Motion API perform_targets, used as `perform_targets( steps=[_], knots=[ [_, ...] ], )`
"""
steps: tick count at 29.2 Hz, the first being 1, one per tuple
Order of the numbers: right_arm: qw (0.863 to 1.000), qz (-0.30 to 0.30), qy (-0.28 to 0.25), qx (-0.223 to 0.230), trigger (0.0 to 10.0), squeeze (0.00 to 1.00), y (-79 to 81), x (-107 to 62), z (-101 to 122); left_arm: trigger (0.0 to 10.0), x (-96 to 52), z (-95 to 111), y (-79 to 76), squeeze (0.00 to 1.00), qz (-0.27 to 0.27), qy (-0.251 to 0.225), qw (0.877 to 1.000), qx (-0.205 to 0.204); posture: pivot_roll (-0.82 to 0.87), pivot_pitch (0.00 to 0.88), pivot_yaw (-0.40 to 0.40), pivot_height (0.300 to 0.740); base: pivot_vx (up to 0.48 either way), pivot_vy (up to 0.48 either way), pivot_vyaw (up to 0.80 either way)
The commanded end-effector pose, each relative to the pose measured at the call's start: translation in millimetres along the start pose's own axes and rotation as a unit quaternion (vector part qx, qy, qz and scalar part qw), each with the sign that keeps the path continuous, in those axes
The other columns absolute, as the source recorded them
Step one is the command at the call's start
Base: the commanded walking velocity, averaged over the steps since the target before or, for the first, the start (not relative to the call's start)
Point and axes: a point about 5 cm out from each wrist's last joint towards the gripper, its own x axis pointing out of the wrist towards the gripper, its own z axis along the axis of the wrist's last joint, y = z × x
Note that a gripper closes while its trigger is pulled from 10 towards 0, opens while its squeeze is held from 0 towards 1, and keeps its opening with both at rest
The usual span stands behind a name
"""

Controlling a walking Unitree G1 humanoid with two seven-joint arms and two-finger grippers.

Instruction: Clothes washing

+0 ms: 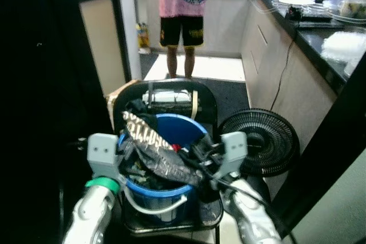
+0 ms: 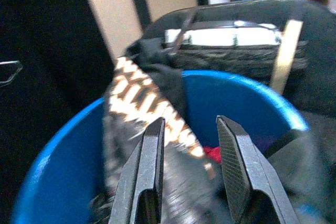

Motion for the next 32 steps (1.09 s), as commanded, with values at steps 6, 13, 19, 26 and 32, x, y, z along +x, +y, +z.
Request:
perform_targets(
  steps=[6,13,19,26,32],
  knots=[
    [1.0,-0.016,0.003,0.001,10.0,0.0,-3.3,-3.0,-0.7,10.0,-2.2,-4.1,-5.5,0.0,-0.02,0.018,0.999,-0.029,-0.01,0.0,0.056,0.74,0.14,0.0,0.0],
    [1.0,-0.022,0.008,0.0,10.0,0.0,-4.2,-3.5,-2.6,10.0,-2.1,-3.3,-6.3,0.0,-0.03,0.018,0.999,-0.03,-0.01,0.001,0.055,0.74,0.0,0.0,0.0],
    [0.998,-0.052,-0.003,0.032,10.0,0.0,-12.3,-5.1,-3.5,10.0,-0.2,-0.7,-4.3,0.0,-0.034,0.015,0.999,-0.022,0.0,0.006,0.059,0.74,0.0,0.0,0.0],
    [0.998,-0.049,0.005,0.029,10.0,0.0,-12.0,-4.2,-5.1,10.0,0.7,0.0,-4.1,0.0,-0.036,0.014,0.999,-0.019,0.0,0.005,0.059,0.74,0.0,0.0,0.0],
    [0.996,-0.022,0.085,0.033,10.0,1.0,-9.3,0.7,-28.0,10.0,3.0,0.3,-6.1,0.0,-0.047,0.018,0.999,-0.009,0.0,0.017,0.054,0.74,0.0,0.0,0.0]
  ],
)
